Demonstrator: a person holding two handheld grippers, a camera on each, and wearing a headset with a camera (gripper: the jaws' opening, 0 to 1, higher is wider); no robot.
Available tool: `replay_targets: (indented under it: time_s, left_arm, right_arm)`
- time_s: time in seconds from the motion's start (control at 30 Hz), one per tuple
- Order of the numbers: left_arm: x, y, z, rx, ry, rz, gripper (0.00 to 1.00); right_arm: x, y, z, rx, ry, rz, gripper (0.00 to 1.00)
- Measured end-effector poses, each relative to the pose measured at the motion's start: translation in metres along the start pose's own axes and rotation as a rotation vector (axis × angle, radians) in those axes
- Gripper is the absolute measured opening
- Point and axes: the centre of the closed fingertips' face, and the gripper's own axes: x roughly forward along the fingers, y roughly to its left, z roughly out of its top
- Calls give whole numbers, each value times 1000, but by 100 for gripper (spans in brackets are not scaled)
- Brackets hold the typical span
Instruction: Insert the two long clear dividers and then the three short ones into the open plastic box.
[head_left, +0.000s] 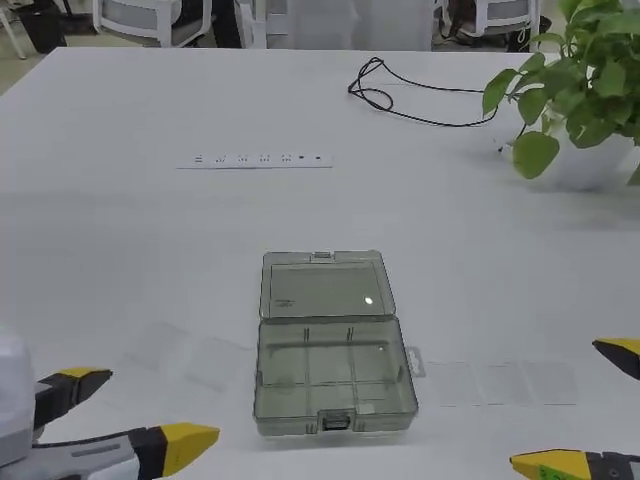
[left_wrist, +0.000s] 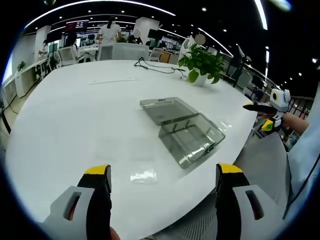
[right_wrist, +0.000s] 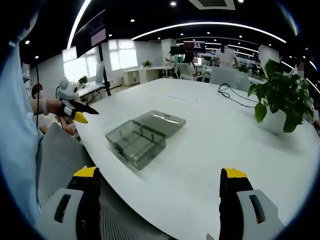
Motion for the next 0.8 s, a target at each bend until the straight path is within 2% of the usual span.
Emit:
replay_targets:
  time_s: [0.17,0.2,0.3,0.37,0.47,0.57,0.7,0.8]
  left_arm:
    - [15,2,-7,5,70,-8,78]
    - [19,3,-11,1,100,-3,78]
    - [26,8,-15,10,136,20,76]
    - [30,10,-15,24,143,21,71]
    - [38,9,-19,41,179,2,68]
    - [44,12,-24,68,215,12,64]
    - [49,23,-28,152,253,71,58]
    - [56,28,-30,162,266,90,53]
  right_arm:
    - [-3,-1,-3,8,2,-8,100]
    - [-3,-1,-3,9,2,-10,100]
    - [-5,-1,-5,12,5,-15,100]
    - [-6,-2,-6,18,5,-16,100]
    - [-8,-3,-7,21,9,-21,100]
    - [-8,-4,-8,28,8,-26,100]
    - [-9,-5,-10,35,8,-31,100]
    - [-9,-5,-12,38,11,-33,100]
